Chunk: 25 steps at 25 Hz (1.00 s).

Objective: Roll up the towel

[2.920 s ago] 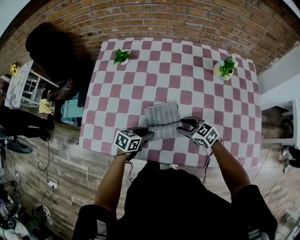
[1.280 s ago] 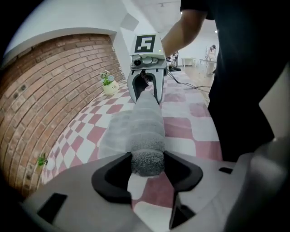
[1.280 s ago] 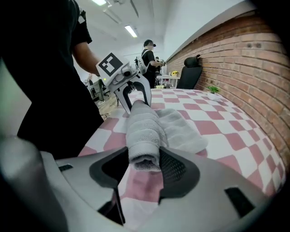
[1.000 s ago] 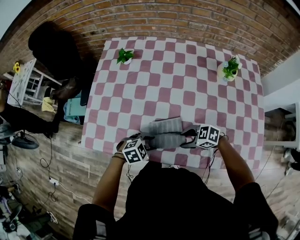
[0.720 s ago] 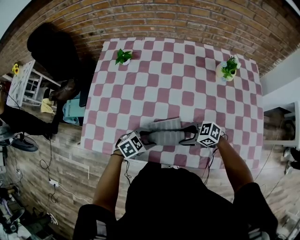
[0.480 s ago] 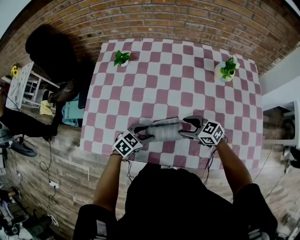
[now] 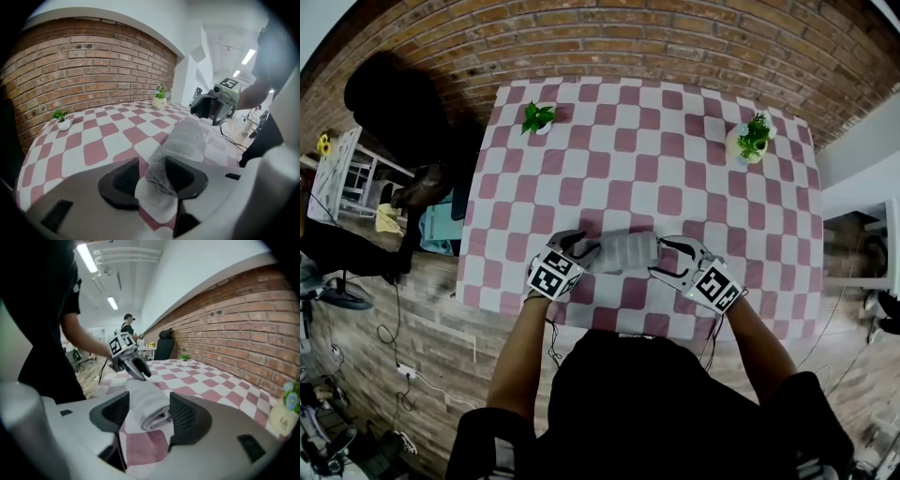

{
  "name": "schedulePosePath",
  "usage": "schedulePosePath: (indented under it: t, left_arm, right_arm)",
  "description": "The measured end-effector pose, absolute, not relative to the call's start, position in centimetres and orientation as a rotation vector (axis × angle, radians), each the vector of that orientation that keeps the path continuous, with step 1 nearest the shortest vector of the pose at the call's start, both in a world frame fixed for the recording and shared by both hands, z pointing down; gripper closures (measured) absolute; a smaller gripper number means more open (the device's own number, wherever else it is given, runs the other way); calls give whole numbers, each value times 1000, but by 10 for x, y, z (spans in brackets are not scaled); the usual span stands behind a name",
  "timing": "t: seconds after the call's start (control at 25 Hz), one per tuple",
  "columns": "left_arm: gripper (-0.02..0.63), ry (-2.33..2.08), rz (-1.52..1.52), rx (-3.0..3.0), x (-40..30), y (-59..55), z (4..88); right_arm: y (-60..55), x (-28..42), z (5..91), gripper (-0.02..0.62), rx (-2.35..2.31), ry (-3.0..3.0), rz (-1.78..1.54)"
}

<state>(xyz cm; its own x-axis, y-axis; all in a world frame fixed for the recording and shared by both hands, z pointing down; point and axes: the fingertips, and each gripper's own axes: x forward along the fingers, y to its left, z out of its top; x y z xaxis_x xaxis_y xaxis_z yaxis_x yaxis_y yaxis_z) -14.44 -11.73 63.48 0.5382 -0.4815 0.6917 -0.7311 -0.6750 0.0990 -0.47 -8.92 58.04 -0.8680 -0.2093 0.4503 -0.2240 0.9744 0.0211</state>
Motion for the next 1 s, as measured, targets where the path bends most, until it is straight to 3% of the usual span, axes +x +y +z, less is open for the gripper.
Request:
schedulePosePath:
  t: [0.16, 0.24, 0.48, 1.0]
  left_arm:
    - [440, -1013, 943, 2419, -144, -123, 633]
    - [440, -1036, 944, 2430, -145, -124, 630]
    - [417, -1146, 834, 2411, -155, -119, 613]
    - [414, -1309, 559, 2372, -160, -95, 575]
  right_arm:
    - [-88, -6, 610, 331, 352, -2484, -114]
    - [-95, -7, 618, 359, 400, -2454, -124]
    - [-103, -7, 625, 360, 444, -2453, -72]
    - [-100, -3, 544, 371, 686, -2735, 101]
